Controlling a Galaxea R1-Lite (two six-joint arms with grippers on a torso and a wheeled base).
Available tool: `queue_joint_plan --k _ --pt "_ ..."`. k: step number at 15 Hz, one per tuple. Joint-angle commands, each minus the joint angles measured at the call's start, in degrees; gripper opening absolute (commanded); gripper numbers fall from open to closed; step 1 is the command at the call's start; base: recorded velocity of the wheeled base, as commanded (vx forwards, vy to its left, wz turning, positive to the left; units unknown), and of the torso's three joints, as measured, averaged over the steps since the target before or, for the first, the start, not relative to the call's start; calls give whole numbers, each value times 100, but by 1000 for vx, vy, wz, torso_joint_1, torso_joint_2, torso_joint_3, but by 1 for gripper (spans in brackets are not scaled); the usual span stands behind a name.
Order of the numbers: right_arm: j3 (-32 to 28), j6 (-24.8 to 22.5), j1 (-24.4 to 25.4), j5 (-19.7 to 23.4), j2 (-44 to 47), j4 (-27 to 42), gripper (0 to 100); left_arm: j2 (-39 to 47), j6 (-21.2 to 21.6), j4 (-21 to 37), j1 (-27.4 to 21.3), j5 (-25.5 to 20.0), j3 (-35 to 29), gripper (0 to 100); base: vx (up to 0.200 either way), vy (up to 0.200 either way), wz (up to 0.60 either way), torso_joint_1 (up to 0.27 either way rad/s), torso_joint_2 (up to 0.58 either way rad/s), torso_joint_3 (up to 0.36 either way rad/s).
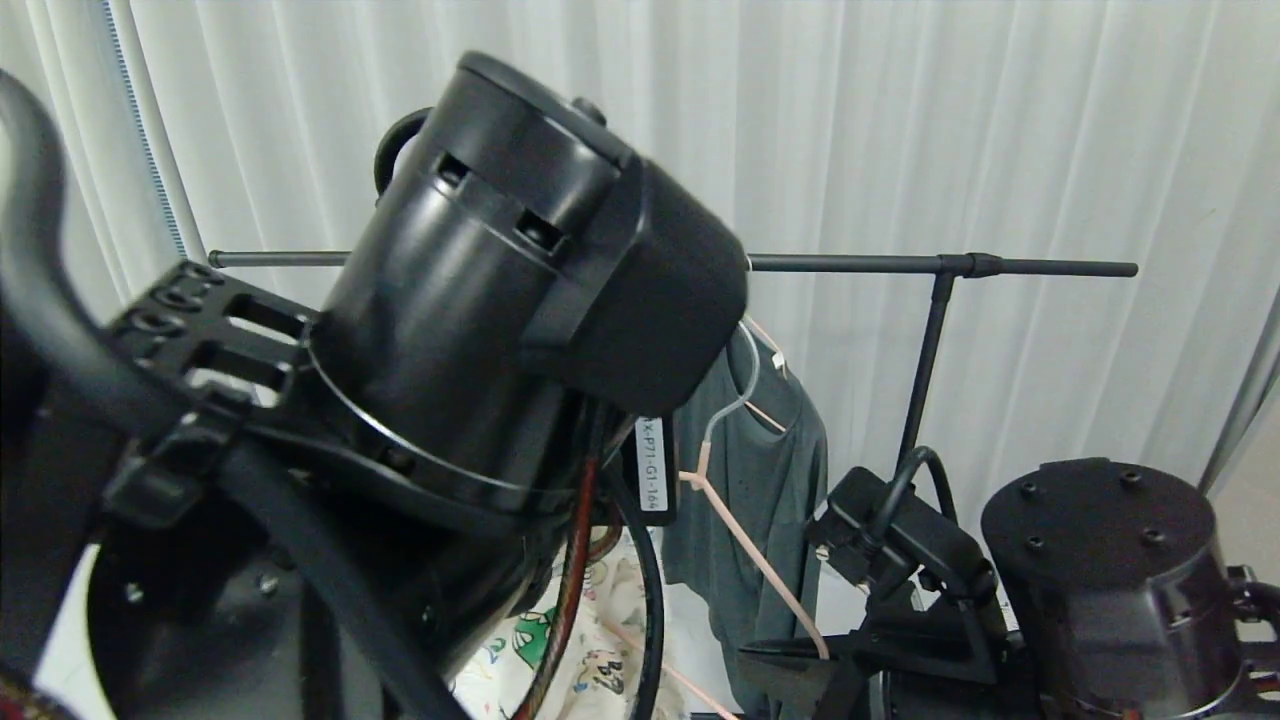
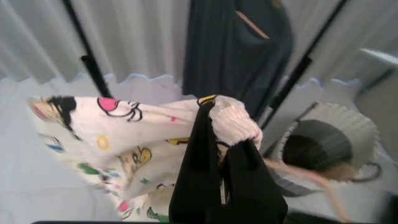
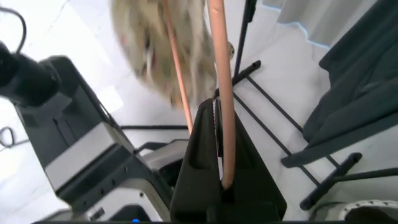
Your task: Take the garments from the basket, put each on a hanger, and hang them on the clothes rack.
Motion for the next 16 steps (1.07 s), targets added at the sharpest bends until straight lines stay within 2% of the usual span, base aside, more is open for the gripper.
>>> queue_joint_plan --k 1,4,7,8,12,16 --pt "-101 25 48 -20 263 -18 0 -88 4 0 -214 -15 -72 0 0 0 0 0 0 0" --pt "-128 43 57 -46 255 -36 0 -255 12 0 -346 -270 16 0 0 0 0 0 0 0" --pt "-128 43 57 -213 184 -45 0 -351 21 9 -337 -261 86 0 0 0 0 0 0 0" --pt "-119 43 48 -292 140 -45 0 -369 12 9 -329 -244 139 100 0 0 0 0 0 0" --pt "-119 52 -4 -617 9 -106 0 -589 48 9 -232 -191 402 100 0 0 0 0 0 0" --pt "-84 34 -75 -907 17 -555 0 -756 48 9 -302 -173 622 100 0 0 0 0 0 0"
